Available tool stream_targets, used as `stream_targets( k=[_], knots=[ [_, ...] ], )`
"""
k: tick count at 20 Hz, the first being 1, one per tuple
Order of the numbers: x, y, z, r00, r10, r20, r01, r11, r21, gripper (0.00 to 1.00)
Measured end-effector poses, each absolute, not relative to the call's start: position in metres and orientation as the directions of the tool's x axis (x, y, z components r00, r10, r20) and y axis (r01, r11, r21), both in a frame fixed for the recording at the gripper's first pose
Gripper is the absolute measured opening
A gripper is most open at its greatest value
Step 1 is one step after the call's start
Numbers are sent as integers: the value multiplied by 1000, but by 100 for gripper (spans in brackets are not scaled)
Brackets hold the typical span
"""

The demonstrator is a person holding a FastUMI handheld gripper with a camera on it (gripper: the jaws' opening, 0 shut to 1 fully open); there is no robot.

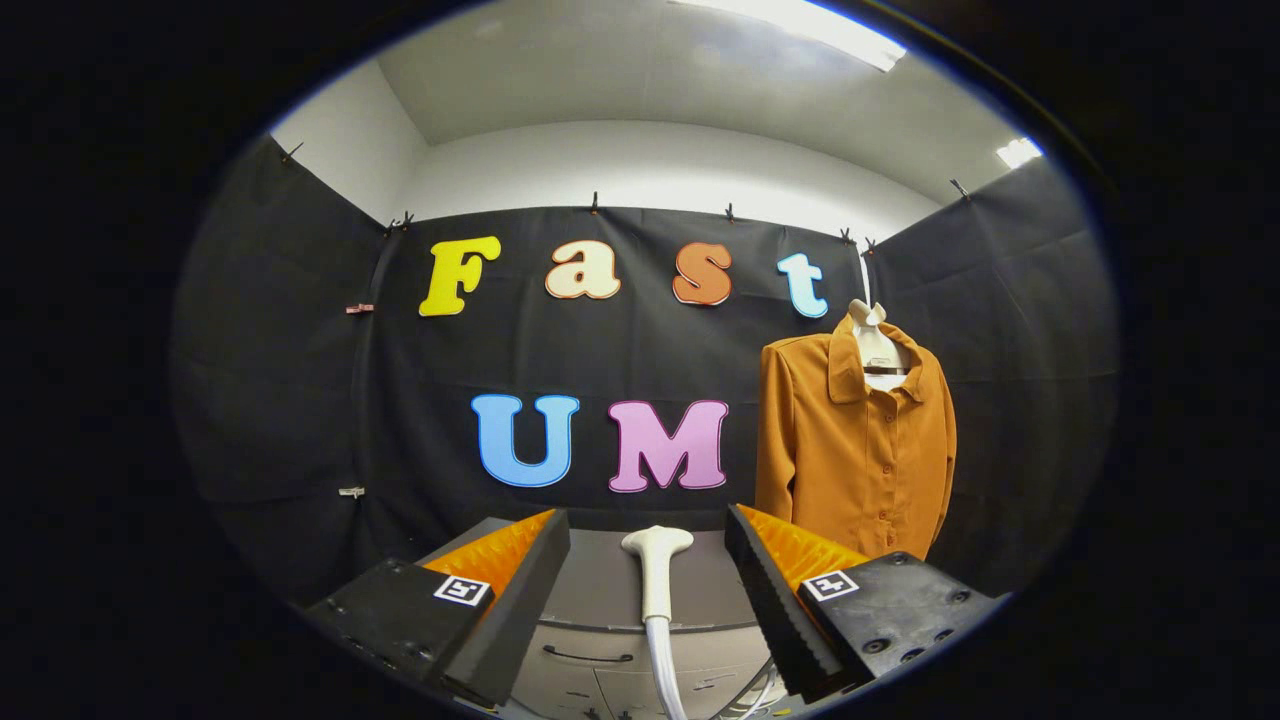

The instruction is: Iron the clothes twice with a garment steamer, once on the left side and once on the right side.

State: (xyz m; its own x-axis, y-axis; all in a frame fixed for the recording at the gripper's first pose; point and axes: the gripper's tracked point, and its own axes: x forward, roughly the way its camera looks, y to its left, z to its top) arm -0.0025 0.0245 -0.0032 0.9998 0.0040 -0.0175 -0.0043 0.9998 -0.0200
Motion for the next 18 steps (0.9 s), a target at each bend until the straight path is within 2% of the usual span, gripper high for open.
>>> stream_targets(
  k=[11,18],
  knots=[
    [4,46,-30,995,-46,-86,43,999,-31,98],
    [55,41,-61,986,-33,-162,30,999,-22,96]
  ],
)
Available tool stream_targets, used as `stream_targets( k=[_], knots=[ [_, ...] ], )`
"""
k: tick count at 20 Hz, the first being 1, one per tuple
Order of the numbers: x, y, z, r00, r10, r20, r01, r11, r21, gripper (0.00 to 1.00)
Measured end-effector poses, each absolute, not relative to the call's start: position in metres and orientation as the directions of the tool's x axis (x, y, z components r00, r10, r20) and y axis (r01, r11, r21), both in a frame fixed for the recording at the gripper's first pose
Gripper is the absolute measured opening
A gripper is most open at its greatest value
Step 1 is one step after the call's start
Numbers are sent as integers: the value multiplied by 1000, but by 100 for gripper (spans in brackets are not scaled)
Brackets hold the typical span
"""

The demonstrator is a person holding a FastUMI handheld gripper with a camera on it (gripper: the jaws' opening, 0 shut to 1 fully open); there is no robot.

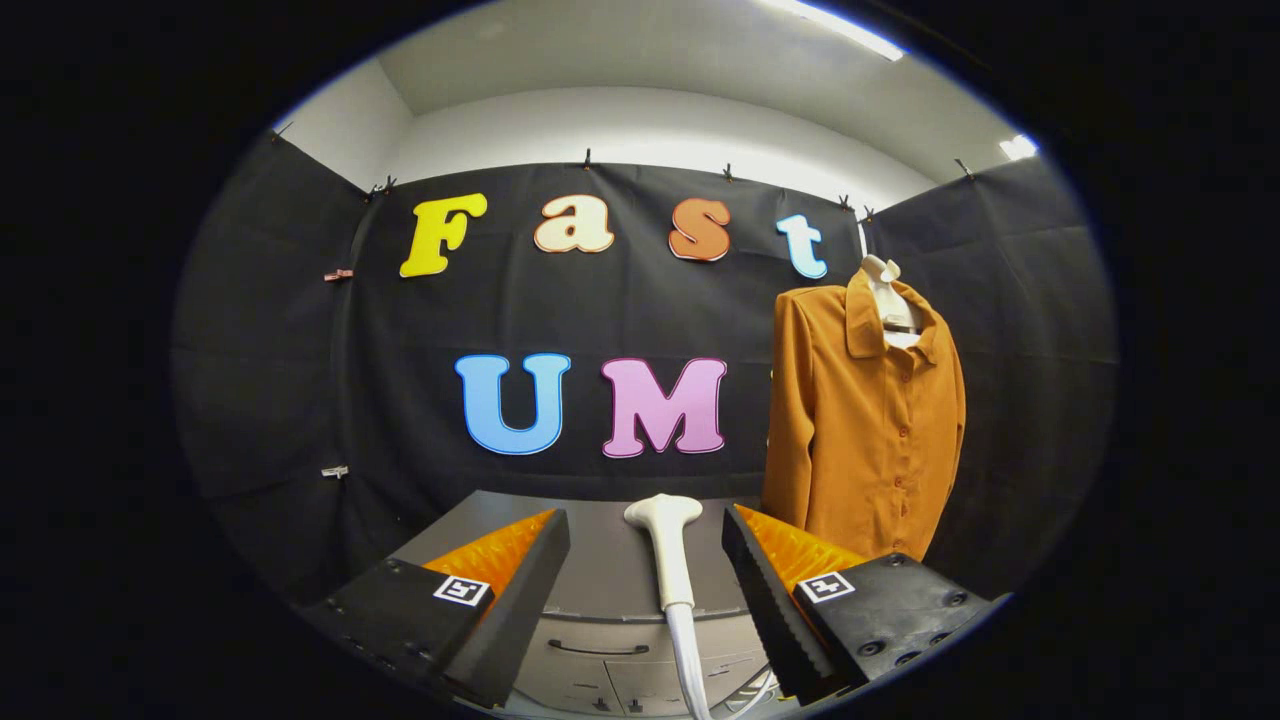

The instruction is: Iron the clothes twice with a garment steamer, once on the left side and once on the right side.

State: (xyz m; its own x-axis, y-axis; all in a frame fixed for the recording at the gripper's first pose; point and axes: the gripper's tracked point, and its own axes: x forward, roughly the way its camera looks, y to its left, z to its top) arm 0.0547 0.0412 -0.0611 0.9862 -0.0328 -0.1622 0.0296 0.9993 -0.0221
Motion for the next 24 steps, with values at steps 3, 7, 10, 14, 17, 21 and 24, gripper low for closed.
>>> stream_targets(
  k=[3,7,10,14,17,21,24],
  knots=[
    [94,33,-78,980,-9,-200,7,1000,-12,96],
    [147,21,-118,957,21,-289,-26,1000,-11,96],
    [180,15,-154,922,39,-385,-42,999,-1,96],
    [207,8,-189,874,46,-484,-53,999,1,97],
    [222,3,-210,840,37,-541,-41,999,5,97],
    [228,-3,-242,769,17,-639,-21,1000,2,97],
    [228,-4,-262,726,0,-688,-11,1000,-13,90]
  ],
)
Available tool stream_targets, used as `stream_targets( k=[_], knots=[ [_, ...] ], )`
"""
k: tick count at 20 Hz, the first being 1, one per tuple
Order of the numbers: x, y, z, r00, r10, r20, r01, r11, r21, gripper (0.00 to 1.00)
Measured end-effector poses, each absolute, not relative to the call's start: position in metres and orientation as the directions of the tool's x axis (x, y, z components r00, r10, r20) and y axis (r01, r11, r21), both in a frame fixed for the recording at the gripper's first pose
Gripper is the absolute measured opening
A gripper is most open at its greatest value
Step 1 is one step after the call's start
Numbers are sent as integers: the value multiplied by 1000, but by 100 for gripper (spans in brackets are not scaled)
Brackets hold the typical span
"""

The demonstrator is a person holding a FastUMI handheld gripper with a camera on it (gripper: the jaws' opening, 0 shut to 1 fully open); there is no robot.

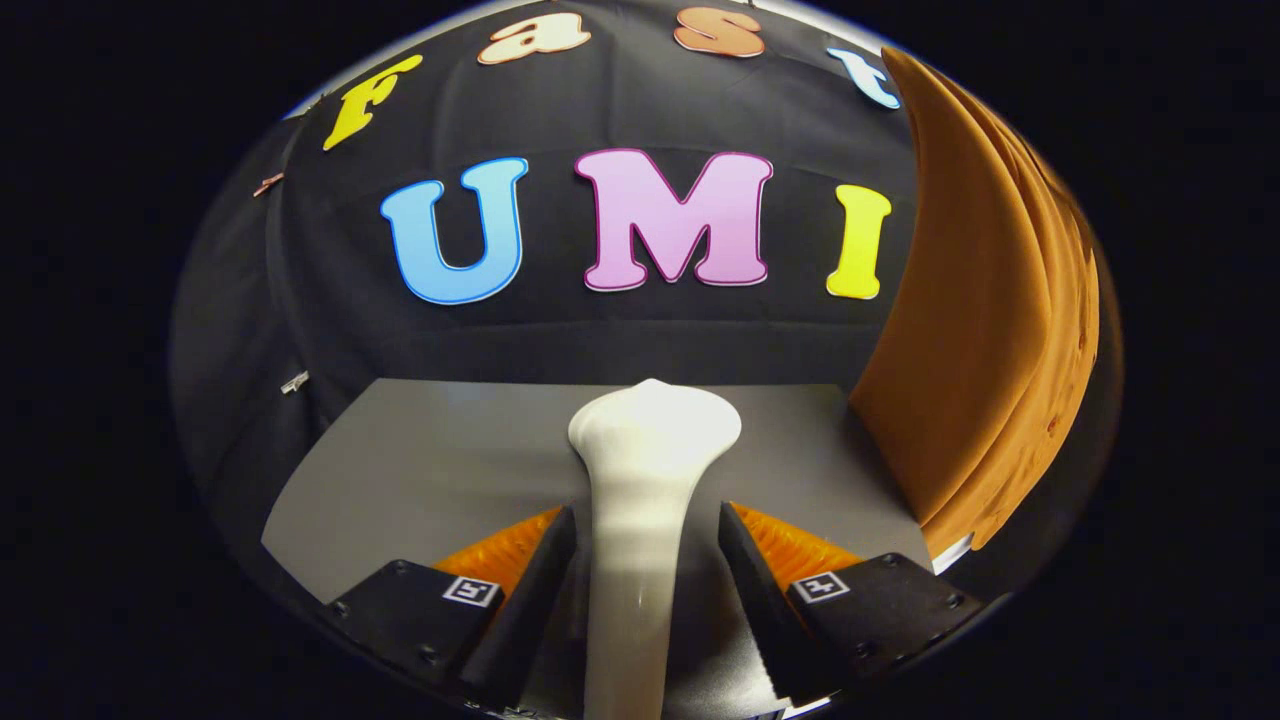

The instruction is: Iron the clothes twice with a garment steamer, once on the left side and once on the right side.

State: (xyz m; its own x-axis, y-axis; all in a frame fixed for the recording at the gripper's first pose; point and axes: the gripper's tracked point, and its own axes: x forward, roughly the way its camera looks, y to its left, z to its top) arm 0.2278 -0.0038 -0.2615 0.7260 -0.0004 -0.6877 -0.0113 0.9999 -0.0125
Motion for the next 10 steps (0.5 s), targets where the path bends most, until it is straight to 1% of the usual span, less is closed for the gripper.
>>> stream_targets(
  k=[1,4,8,10],
  knots=[
    [229,-4,-264,717,-7,-697,-11,1000,-20,83],
    [228,-2,-276,684,-7,-729,-26,999,-34,80],
    [231,2,-271,683,2,-731,-50,998,-44,50],
    [231,4,-271,683,15,-731,-59,998,-34,50]
  ],
)
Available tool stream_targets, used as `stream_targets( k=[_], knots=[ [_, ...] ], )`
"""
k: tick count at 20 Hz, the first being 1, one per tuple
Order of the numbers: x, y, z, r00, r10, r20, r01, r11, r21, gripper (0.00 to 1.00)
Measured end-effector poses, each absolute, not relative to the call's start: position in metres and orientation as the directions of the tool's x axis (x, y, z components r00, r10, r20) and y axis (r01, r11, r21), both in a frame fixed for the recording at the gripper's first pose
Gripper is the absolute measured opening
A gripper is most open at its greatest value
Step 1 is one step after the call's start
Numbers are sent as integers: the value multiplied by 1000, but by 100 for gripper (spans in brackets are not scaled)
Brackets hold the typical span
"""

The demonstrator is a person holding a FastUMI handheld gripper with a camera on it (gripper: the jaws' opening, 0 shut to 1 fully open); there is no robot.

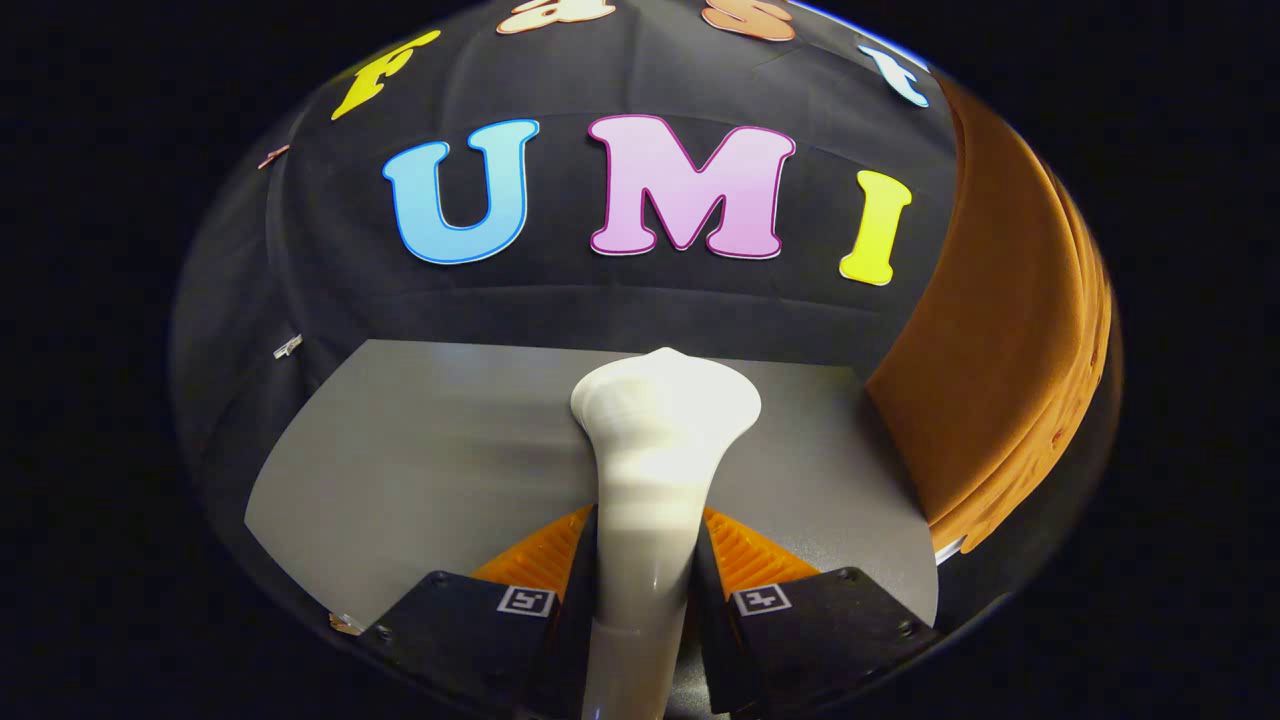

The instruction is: Iron the clothes twice with a garment steamer, once on the left side and once on the right side.

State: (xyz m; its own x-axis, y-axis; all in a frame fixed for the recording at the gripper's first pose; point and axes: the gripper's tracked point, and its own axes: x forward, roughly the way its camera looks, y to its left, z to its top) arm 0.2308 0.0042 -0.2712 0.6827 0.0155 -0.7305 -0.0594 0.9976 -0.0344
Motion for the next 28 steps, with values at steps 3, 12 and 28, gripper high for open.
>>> stream_targets(
  k=[3,12,28],
  knots=[
    [230,5,-270,687,28,-726,-59,998,-18,44],
    [216,12,-212,805,38,-592,-79,996,-44,44],
    [81,13,-111,916,-77,-393,78,997,-13,43]
  ],
)
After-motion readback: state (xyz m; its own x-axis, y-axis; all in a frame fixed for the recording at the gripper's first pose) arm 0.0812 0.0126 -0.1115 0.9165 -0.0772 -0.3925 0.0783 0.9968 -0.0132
